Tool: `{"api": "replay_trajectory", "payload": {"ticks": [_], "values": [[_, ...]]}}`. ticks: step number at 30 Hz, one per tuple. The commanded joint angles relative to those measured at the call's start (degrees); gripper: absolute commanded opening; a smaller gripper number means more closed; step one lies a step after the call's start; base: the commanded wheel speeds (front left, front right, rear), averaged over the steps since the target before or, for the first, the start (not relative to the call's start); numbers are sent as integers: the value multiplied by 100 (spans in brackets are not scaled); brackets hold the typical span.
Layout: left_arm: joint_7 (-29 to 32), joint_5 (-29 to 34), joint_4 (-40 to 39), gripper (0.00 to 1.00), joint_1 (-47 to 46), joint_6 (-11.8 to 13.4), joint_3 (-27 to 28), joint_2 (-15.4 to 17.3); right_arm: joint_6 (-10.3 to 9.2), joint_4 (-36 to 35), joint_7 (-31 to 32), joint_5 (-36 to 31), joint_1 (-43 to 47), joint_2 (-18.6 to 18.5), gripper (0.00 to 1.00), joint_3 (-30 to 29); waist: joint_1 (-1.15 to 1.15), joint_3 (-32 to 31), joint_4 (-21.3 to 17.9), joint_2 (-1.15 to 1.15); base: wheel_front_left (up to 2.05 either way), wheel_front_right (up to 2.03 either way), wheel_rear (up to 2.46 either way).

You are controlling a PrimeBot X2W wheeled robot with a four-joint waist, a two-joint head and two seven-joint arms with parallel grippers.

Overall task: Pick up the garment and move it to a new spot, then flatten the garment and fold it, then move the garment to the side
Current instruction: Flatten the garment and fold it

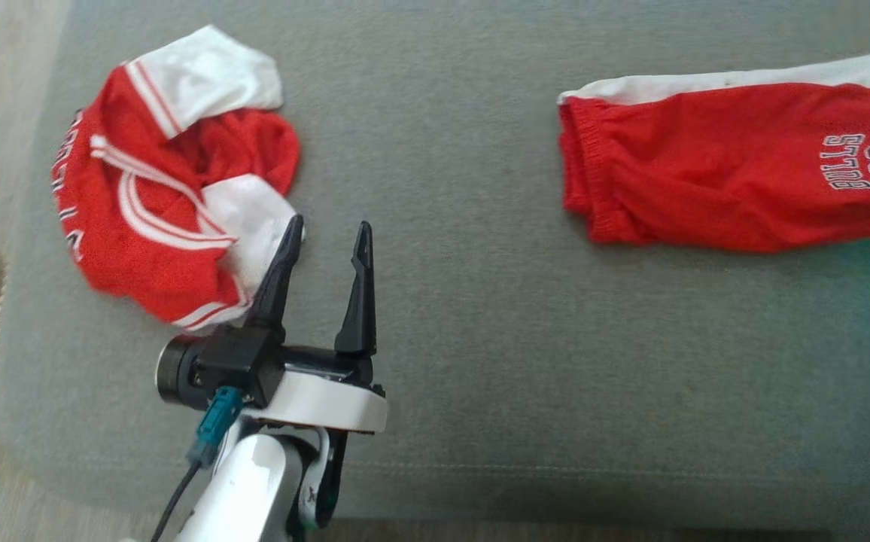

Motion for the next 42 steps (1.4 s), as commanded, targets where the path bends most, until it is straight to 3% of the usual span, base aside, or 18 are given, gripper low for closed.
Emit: {"api": "replay_trajectory", "payload": {"ticks": [1,9,19,27,38,40,42], "values": [[-12,36,-181,100,-64,-24,196,43,-2,-149,-101,-96,-135,-70,0,33,0,-88,-137,0,0,0,0],[-12,35,-86,100,-70,-77,166,43,-2,-446,-242,-512,-290,548,0,58,0,-255,-254,0,0,0,0],[-12,5,-7,100,18,-104,149,43,-2,-1320,129,-379,-161,1577,0,1000,0,-501,-129,0,0,0,0],[-12,-25,-9,100,58,-88,108,43,-2,-2057,505,-43,423,1842,0,1644,0,-497,165,0,0,0,0],[-12,-47,4,100,80,-17,23,43,-2,-3266,874,303,1514,2055,0,1919,0,-519,223,0,0,0,0],[-12,-33,27,100,72,-32,17,43,-2,-3483,791,302,1788,2162,100,1809,0,-566,186,0,0,0,0],[-12,-29,36,100,68,-36,7,43,-2,-3555,702,306,1885,2200,100,1710,0,-593,181,0,0,0,0]]}}
